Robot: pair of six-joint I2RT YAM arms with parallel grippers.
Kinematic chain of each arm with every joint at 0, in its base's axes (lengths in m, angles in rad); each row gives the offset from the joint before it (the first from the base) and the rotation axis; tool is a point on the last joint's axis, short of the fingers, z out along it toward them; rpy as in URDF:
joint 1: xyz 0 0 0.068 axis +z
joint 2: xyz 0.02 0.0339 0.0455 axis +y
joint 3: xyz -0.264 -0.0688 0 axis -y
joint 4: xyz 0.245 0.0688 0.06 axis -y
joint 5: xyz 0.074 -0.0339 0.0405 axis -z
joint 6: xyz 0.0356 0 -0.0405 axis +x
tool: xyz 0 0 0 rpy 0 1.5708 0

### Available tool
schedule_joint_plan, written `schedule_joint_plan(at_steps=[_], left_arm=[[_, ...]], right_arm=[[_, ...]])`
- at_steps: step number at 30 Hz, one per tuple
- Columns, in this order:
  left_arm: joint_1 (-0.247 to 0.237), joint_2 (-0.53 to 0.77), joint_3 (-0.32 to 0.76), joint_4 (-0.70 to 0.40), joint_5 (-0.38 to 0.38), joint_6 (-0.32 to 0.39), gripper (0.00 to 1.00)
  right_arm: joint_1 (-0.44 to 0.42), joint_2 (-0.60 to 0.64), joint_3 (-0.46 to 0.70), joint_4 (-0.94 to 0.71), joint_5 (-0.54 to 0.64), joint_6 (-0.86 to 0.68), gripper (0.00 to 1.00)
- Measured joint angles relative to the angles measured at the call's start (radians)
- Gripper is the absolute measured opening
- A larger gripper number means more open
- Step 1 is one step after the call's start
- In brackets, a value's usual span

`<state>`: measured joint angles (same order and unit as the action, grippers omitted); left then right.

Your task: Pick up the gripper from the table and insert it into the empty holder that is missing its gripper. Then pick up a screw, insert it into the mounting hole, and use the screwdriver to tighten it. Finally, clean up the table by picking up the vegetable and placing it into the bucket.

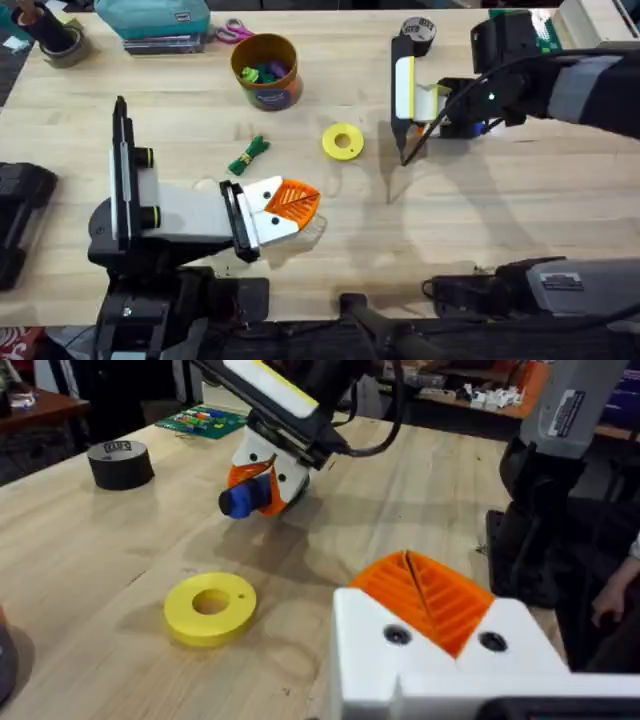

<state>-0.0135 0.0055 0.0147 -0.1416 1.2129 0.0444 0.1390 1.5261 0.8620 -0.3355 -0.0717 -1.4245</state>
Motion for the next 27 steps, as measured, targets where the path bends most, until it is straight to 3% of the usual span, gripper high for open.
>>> schedule_joint_plan(at_steps=[5,6,10,12,16,17,23,27], left_arm=[[0.0,0.0,0.0,0.0,0.0,0.0,0.013],[0.0,0.0,0.0,0.0,0.0,0.0,0.013],[0.0,0.0,0.0,0.0,0.0,0.0,0.013],[0.0,0.0,0.0,0.0,0.0,0.0,0.013],[0.0,0.0,0.0,0.0,0.0,0.0,0.013],[0.0,0.0,0.0,0.0,0.0,0.004,0.071],[0.0,0.0,0.0,0.0,0.001,0.0,0.946],[0.0,0.0,0.0,0.0,0.001,0.0,0.985]], right_arm=[[0.0,0.006,-0.007,0.011,0.001,-0.002,0.034],[0.0,0.008,-0.008,0.011,0.002,-0.001,0.129],[0.0,0.01,-0.008,0.023,0.004,-0.006,0.748],[0.002,0.01,-0.008,0.025,0.004,-0.013,0.993],[0.012,0.004,-0.008,0.058,0.004,-0.001,0.996],[0.015,-0.004,-0.008,0.082,0.004,0.02,0.995],[0.021,-0.132,-0.008,0.235,0.004,0.268,0.997],[0.021,-0.237,-0.008,0.299,0.004,0.493,0.996]])
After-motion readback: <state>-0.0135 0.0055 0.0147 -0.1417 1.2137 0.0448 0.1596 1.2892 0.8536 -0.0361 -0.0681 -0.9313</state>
